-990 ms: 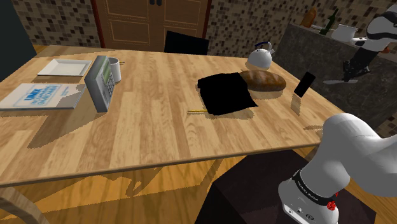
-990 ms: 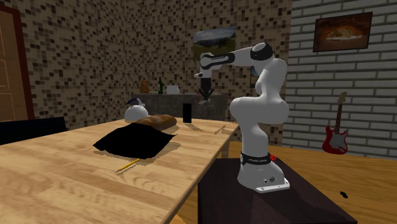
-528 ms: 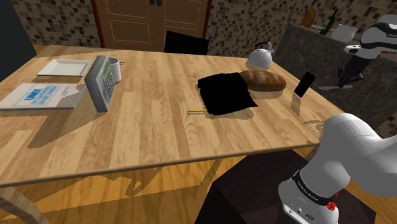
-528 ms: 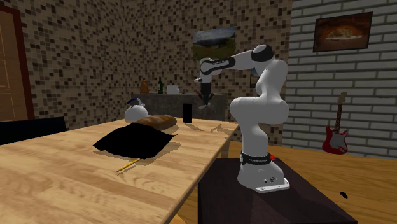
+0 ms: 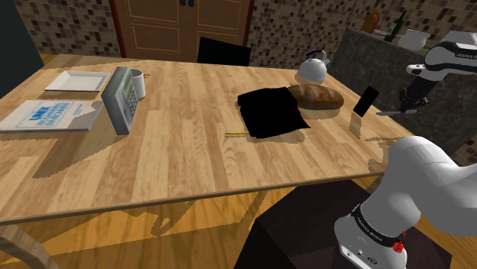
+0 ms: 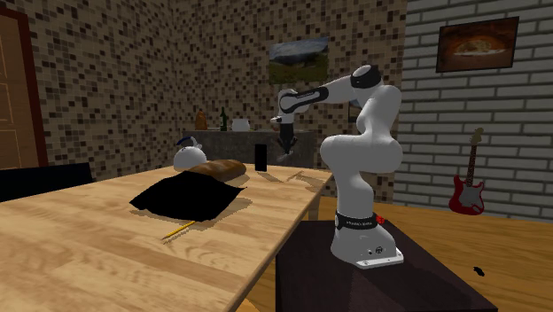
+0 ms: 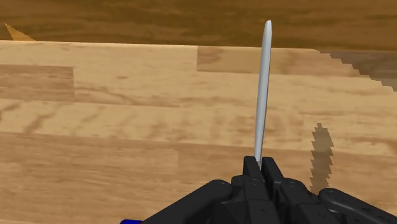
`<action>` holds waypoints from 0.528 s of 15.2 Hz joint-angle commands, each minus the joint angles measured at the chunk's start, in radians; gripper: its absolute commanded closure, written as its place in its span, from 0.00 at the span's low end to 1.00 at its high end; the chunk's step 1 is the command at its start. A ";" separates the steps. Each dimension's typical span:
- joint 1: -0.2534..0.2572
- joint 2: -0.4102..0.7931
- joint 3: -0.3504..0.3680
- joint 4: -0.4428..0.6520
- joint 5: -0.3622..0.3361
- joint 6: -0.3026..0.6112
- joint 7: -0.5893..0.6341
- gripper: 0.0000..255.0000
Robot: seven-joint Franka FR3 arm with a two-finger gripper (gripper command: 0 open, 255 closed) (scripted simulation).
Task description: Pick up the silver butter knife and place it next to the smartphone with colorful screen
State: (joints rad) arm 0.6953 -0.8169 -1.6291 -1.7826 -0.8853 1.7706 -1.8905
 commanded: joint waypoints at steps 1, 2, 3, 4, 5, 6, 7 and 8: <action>-0.001 -0.007 -0.011 -0.014 -0.011 0.016 0.005 1.00; 0.001 -0.012 -0.018 -0.021 -0.017 0.025 0.008 1.00; 0.002 -0.016 -0.025 -0.027 -0.023 0.034 0.012 1.00; 0.004 -0.020 -0.032 -0.034 -0.029 0.043 0.015 1.00; 0.006 -0.024 -0.039 -0.040 -0.035 0.052 0.019 1.00; 0.008 -0.028 -0.047 -0.046 -0.042 0.061 0.022 1.00; 0.010 -0.032 -0.054 -0.052 -0.048 0.069 0.026 1.00; 0.012 -0.037 -0.062 -0.058 -0.055 0.078 0.029 1.00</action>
State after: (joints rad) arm 0.7031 -0.8487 -1.6819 -1.8384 -0.9333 1.8409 -1.8629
